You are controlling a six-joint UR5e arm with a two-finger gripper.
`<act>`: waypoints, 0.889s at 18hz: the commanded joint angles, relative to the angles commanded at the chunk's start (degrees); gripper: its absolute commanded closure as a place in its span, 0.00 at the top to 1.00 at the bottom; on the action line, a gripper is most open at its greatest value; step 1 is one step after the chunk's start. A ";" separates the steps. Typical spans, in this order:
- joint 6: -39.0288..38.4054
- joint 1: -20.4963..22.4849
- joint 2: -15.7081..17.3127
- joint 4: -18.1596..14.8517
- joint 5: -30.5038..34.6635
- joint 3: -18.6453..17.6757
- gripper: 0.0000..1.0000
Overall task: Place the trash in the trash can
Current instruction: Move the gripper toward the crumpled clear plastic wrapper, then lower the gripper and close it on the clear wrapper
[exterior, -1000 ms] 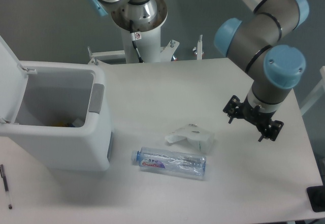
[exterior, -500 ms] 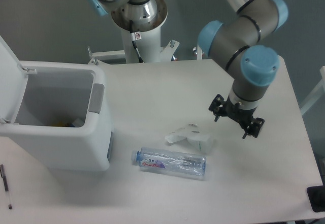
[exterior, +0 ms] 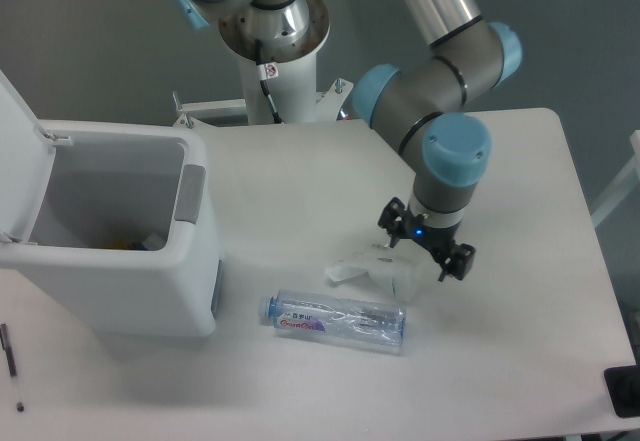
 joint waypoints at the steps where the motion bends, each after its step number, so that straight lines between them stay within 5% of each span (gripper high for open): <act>1: -0.35 -0.26 -0.09 -0.09 0.00 0.00 0.99; 3: -0.62 -0.53 -0.26 -0.09 0.09 0.00 0.88; 5: -0.79 -0.88 -0.26 -0.17 0.26 -0.09 0.67; 8: -0.70 -0.88 -0.09 -0.18 0.35 -0.26 0.05; 16: 0.09 0.08 0.79 -0.44 -0.09 1.05 0.00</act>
